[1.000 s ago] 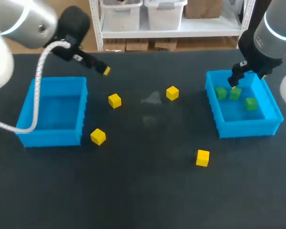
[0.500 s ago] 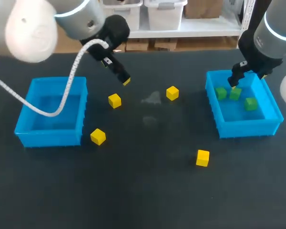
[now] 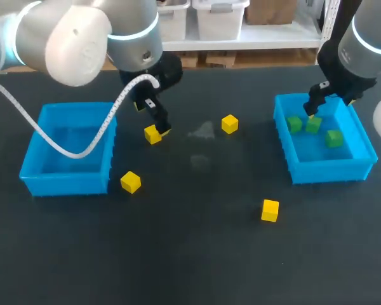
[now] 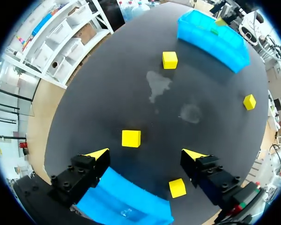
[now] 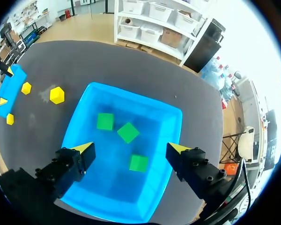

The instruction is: Put the green cubes in the right bin and the yellow cubes in the left bin.

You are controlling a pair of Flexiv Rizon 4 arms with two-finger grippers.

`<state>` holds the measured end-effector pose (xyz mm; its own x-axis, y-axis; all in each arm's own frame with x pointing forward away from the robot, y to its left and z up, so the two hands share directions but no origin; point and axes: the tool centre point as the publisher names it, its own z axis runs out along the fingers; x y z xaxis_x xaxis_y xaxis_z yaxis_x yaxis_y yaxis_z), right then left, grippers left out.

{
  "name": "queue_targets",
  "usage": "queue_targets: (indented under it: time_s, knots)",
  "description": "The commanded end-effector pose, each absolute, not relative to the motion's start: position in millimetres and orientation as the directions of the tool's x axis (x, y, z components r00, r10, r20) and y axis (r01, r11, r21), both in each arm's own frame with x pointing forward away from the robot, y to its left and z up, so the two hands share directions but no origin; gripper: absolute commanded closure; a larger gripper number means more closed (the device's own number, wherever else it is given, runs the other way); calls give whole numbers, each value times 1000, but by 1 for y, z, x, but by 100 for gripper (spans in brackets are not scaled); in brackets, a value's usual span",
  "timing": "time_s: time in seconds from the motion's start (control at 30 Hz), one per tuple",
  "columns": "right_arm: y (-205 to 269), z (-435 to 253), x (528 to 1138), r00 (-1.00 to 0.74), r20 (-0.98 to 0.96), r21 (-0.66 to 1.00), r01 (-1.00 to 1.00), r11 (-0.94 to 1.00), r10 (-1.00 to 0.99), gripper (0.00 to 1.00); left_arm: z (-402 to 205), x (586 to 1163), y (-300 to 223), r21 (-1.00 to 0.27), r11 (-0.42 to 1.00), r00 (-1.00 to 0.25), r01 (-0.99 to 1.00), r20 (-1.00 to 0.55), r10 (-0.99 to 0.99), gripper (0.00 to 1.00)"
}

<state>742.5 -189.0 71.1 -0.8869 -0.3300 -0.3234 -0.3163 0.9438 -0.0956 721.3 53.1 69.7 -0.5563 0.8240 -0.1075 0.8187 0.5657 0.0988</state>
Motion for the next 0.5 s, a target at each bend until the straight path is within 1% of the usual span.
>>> queue_targets:
  time_s: [0.03,0.5]
  knots:
    - [-189,71,741,-886,-328,-98,-314,944,-329,0,57,728,53,92,565,-557,820,-99,824,0]
    - [-189,71,741,-886,-328,-98,-314,944,-329,0,15,739,59,87,545,-543,834,-54,838,0]
